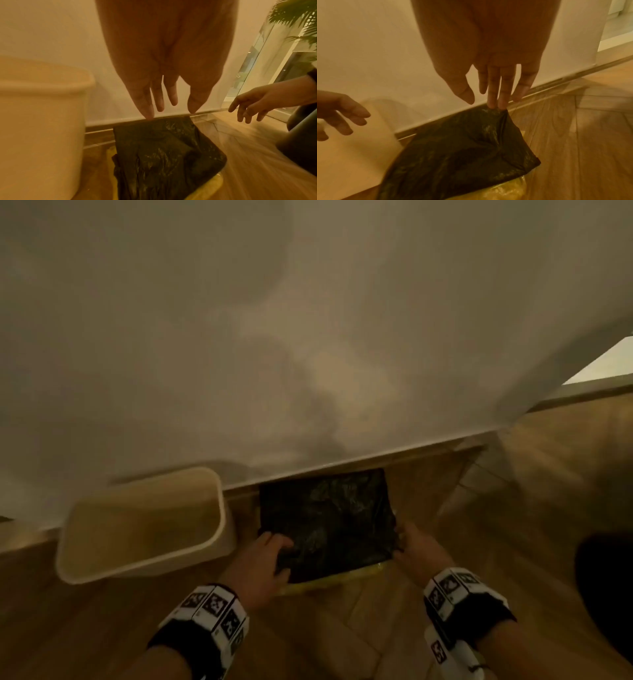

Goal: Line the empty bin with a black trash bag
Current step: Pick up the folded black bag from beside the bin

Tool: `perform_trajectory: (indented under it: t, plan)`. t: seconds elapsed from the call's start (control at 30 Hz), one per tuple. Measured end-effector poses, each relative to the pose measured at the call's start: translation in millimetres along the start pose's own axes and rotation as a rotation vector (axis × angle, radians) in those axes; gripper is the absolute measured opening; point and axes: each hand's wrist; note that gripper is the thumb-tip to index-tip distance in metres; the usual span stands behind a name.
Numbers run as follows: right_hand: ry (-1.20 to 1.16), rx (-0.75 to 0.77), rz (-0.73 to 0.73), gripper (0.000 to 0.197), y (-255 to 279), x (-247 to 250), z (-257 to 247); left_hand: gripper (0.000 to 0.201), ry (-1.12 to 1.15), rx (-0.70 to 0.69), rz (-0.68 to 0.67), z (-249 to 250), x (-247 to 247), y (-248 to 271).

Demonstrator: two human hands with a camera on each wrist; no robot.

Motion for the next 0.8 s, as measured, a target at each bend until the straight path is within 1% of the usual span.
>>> perform_trajectory:
  t: [0.03,0.17,0.23,0.33,0.4,0.47,0.57,0.63,0.7,0.8]
  plan:
    - [-0.002,-0.003,0.011,0.044,-19.7,-8.4,7.1,0.046,-0.01,-0.016,0.025,-4.6,-11.9,-19.8]
    - [0.035,-0.061,-0.01,0.054,-92.3,-32.8,33.6,0.054,-0.095,0.056,0.08,-25.4,-53.6,-90.7]
    - [0.019,-0.086,0.007,0.058,-117.4,-48.9,44.9,0.062,-0.1,0.155,0.099,-37.4,-73.5,-114.4]
    - [-0.111,-0.114,0.044,0.064,-141.8,-68.0,54.1,0.076,-0.036,0.314,0.092,-54.2,-93.4,-137.3]
    - [-0.172,-0.126,0.051,0.068,-149.8,-77.7,56.4,0.082,0.039,0.366,0.065,-62.6,-101.5,-142.7]
    - [-0.215,-0.141,0.052,0.066,-152.6,-80.2,54.5,0.082,0.089,0.363,0.059,-69.1,-104.1,-145.0]
    - [-0.287,-0.114,0.057,0.054,-156.7,-75.6,50.7,0.072,0.12,0.307,0.107,-70.5,-100.0,-147.0]
    - [-0.303,-0.084,0.07,0.05,-157.9,-71.3,49.4,0.067,0.117,0.281,0.133,-67.4,-96.8,-148.1]
    - [-0.328,-0.057,0.102,0.046,-157.8,-65.6,47.3,0.063,0.112,0.255,0.147,-64.2,-94.7,-149.9]
    - [-0.313,0.017,0.173,0.042,-156.2,-57.0,42.6,0.063,0.113,0.224,0.175,-60.2,-92.8,-152.2]
Point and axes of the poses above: each hand's wrist, its own y-axis away from the middle knuckle, its own x-axis out of the back of the hand, z = x × y, and after that the axes turned 4 degrees about -y, right-handed
